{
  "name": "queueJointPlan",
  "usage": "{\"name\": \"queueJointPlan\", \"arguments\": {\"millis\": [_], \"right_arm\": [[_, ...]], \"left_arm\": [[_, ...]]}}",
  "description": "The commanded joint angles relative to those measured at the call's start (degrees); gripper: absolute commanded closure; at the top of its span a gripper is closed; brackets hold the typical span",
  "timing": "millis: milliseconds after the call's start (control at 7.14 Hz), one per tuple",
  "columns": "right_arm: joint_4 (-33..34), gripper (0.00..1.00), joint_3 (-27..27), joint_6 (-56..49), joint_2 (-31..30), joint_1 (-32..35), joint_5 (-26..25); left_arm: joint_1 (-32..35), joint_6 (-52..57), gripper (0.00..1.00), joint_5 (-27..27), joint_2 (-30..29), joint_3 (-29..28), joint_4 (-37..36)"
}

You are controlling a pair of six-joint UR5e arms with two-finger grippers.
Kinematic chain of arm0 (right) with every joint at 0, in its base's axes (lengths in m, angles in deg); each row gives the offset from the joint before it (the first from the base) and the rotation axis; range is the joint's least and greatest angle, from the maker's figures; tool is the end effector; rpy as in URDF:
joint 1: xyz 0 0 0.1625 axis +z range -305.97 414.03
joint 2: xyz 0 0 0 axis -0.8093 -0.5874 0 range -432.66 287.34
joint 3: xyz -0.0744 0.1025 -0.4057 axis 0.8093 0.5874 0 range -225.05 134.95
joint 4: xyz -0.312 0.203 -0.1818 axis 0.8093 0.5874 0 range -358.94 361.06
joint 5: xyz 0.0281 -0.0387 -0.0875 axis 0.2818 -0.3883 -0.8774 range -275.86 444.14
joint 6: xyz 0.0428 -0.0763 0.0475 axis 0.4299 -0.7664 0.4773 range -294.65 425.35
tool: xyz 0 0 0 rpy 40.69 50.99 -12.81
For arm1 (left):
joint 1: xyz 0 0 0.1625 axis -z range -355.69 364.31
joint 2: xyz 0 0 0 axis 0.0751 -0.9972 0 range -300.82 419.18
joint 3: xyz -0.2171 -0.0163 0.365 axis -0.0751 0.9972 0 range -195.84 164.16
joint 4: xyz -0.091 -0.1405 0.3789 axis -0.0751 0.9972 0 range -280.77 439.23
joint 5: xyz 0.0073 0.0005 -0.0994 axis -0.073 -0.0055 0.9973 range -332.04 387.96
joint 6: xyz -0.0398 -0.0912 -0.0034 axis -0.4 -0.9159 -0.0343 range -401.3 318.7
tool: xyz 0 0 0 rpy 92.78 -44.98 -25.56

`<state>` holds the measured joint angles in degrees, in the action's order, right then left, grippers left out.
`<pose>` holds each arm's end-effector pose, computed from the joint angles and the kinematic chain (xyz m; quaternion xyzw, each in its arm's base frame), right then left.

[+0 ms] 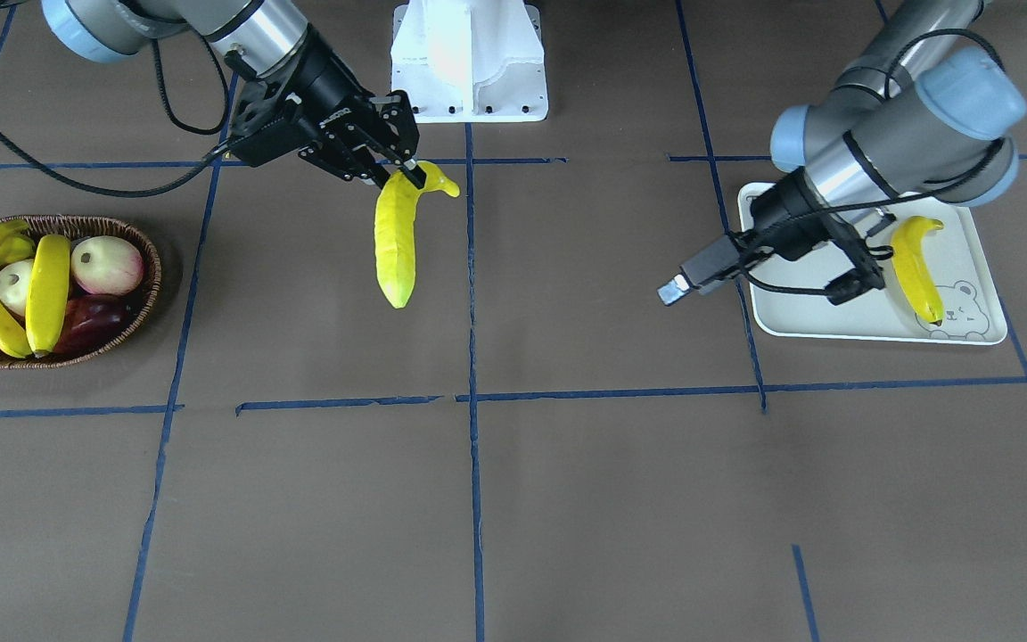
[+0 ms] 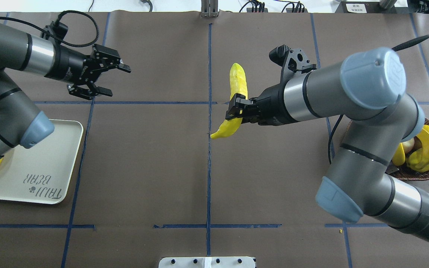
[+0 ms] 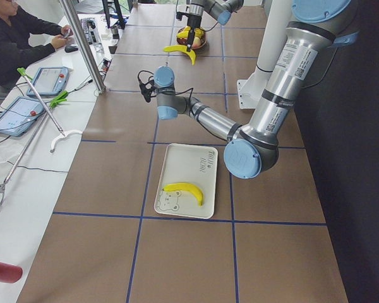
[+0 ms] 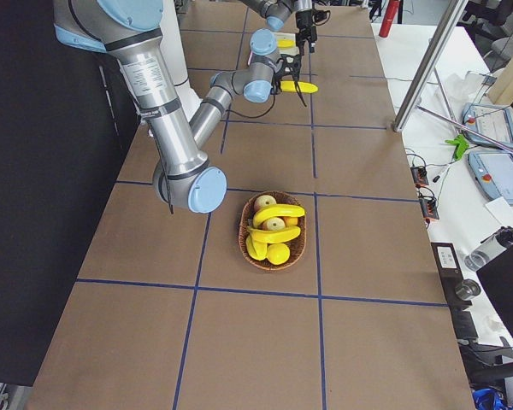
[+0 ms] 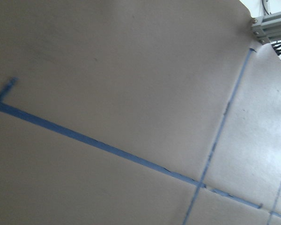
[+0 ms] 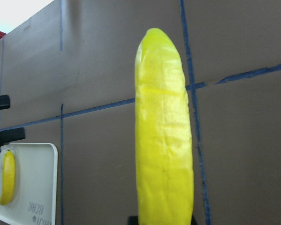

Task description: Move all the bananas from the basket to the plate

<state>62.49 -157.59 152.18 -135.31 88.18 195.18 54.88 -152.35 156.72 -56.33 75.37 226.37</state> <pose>-0.4078 -0.3945 0.1609 0.0649 -0.6343 0.0920 0.7648 0.3397 -0.5249 0.2788 -0.0780 0.6725 -0.2308 0.6989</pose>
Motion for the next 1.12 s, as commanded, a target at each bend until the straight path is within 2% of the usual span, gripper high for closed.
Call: {"name": "queueJointPlan", "arguments": {"millis": [0, 280, 560, 700, 840, 980], "right_arm": [[-6.50, 0.97, 2.06, 2.30, 0.33, -5.30, -5.04], [-6.59, 0.97, 2.16, 2.21, 0.59, -6.46, -5.14], [-6.59, 0.97, 2.07, 2.29, 0.77, -6.46, -5.14], [-6.59, 0.97, 2.15, 2.29, 0.86, -6.55, -5.14], [-6.59, 0.97, 2.07, 2.29, 0.86, -6.55, -5.14], [-6.59, 0.97, 2.07, 2.21, 0.77, -6.55, -5.05]], "left_arm": [[-5.91, -7.78, 0.04, -4.92, -6.28, 1.08, 0.68], [-9.24, -7.70, 0.04, -5.10, -9.80, 1.08, 0.68], [-12.49, -7.44, 0.04, -10.42, -10.79, 0.99, 0.51], [-14.17, -7.17, 0.04, -11.94, -10.79, 0.99, 0.42], [-15.14, -7.08, 0.08, -12.04, -10.79, 0.64, 0.51], [-15.41, -7.08, 0.38, -12.22, -10.79, 0.55, 0.51]]}}
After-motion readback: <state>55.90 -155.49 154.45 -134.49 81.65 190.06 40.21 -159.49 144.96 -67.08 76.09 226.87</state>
